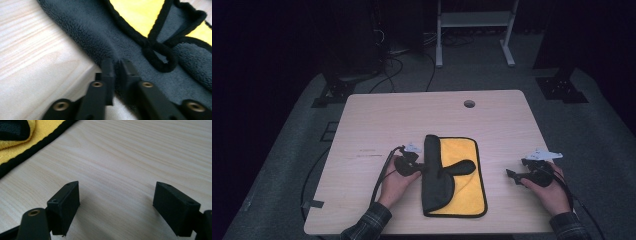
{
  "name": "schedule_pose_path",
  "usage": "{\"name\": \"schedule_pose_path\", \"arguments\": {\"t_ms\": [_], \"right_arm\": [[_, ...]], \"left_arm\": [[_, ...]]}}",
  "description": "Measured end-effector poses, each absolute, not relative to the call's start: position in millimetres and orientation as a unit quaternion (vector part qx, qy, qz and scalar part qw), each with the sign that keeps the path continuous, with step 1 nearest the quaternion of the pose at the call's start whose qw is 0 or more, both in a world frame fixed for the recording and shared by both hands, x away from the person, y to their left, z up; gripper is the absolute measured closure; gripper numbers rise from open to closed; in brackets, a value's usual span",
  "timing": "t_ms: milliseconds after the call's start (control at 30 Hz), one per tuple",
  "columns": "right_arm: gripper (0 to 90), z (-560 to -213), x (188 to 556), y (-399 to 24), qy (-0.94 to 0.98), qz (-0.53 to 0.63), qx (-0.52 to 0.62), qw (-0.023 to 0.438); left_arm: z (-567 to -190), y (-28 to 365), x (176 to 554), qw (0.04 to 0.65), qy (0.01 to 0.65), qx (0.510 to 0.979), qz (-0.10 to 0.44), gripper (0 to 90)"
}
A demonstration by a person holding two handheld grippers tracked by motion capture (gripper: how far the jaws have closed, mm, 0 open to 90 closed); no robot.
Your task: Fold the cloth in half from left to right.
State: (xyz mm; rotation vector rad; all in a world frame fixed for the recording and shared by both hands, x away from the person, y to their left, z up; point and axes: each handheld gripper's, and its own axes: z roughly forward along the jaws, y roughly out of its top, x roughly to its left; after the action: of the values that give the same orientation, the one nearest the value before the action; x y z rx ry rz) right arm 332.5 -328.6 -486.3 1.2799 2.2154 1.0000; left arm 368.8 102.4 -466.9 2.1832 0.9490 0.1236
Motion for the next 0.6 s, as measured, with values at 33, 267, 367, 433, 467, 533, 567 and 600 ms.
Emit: {"name": "schedule_pose_path", "arguments": {"t_ms": [33, 267, 367, 433, 467, 533, 567, 600], "right_arm": [[20.1, -486, 333, -329, 0.791, 0.357, 0.457, 0.196], [20.1, -486, 332, -328, 0.791, 0.357, 0.457, 0.196], [20.1, -486, 332, -329, 0.791, 0.357, 0.457, 0.196], [20.0, -486, 332, -329, 0.791, 0.357, 0.456, 0.196], [19.9, -486, 332, -329, 0.792, 0.356, 0.456, 0.196], [19.7, -486, 331, -329, 0.792, 0.356, 0.455, 0.196], [17.9, -486, 331, -328, 0.794, 0.356, 0.453, 0.194], [16.2, -486, 331, -328, 0.795, 0.356, 0.453, 0.193]], "left_arm": [[-466, 103, 369, 0.371, 0.37, 0.851, 0.046, 86.8], [-460, 121, 366, 0.375, 0.374, 0.847, 0.047, 87.8], [-461, 133, 366, 0.374, 0.38, 0.845, 0.048, 87.7], [-461, 141, 365, 0.37, 0.383, 0.845, 0.053, 87.7], [-460, 145, 365, 0.369, 0.383, 0.845, 0.058, 87.7], [-459, 149, 364, 0.366, 0.385, 0.845, 0.065, 87.4], [-459, 157, 364, 0.367, 0.388, 0.843, 0.067, 87.0], [-459, 159, 364, 0.368, 0.39, 0.841, 0.068, 86.1]]}}
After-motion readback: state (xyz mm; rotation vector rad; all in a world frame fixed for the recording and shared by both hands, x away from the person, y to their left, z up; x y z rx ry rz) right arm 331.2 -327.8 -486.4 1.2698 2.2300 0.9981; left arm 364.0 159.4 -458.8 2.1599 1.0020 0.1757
